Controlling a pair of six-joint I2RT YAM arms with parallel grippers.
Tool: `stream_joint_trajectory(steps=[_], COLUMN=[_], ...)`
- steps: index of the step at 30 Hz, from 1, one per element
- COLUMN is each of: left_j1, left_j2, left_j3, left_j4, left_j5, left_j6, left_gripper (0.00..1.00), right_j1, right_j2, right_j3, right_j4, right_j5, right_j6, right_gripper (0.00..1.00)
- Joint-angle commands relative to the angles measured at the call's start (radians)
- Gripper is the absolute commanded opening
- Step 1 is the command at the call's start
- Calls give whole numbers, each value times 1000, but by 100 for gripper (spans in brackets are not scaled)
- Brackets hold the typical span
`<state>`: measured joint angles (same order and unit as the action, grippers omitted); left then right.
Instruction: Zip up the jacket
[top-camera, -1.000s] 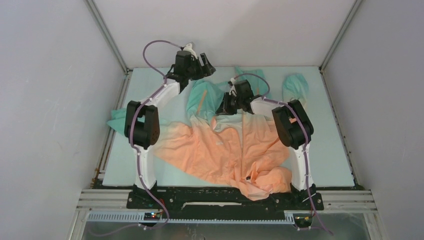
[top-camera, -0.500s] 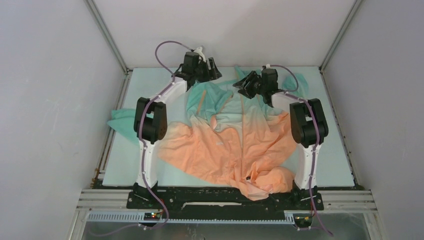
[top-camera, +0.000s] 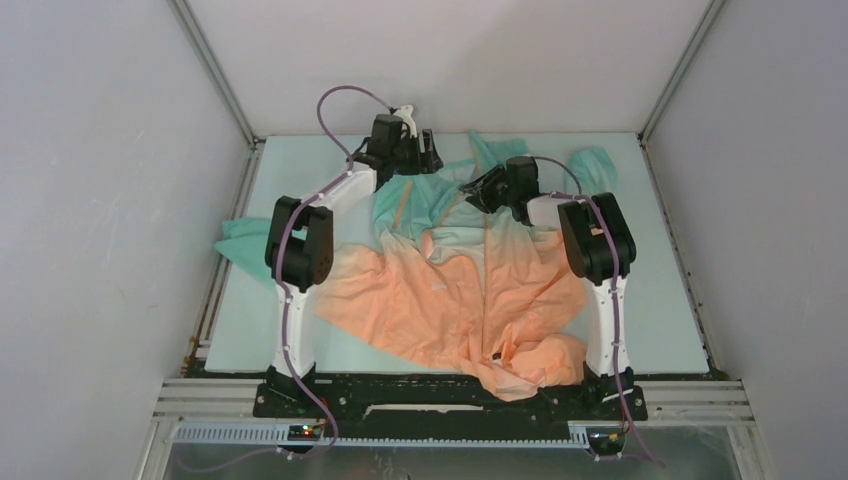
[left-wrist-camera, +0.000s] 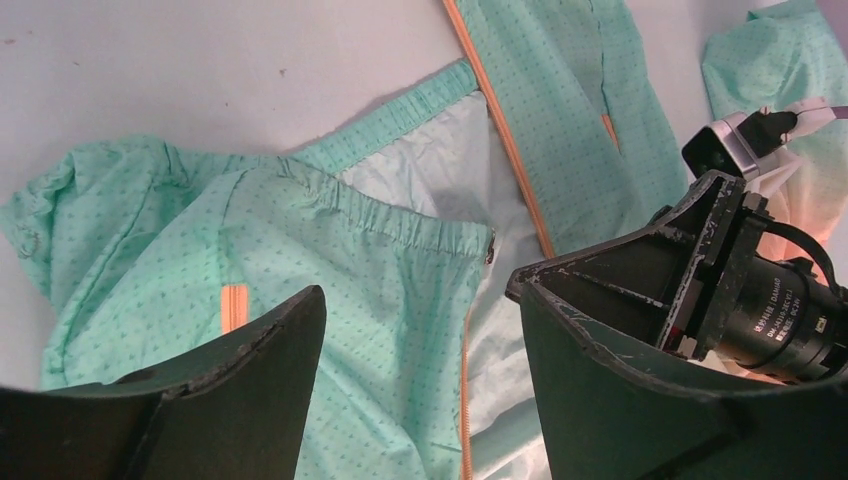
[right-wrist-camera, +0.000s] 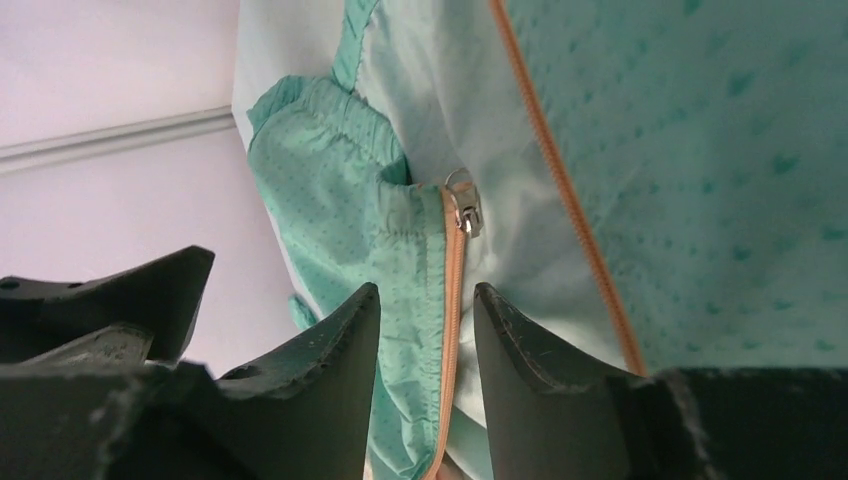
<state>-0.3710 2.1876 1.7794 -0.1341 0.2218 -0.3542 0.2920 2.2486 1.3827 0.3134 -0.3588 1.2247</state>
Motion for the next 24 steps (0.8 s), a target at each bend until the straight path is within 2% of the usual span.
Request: stream_joint_trajectory(steps=[1,19,24], left_j1=[-9,-13,-13], left_j2=[-91,-123,-127], left_j3=[-20,-57,-64], left_j4=[52,71,74], left_j5=[-23,-41,-42], left_j6=[43,49,49], left_gripper=[77,76,76], right_j1=[14,24,30], right_j2=[19,172,167], right_j3=[34,268,283], right_j4=[30,-54,-124], right_j5=[64,54,60], right_j6=[35,24,29], right_gripper=[43,44,51])
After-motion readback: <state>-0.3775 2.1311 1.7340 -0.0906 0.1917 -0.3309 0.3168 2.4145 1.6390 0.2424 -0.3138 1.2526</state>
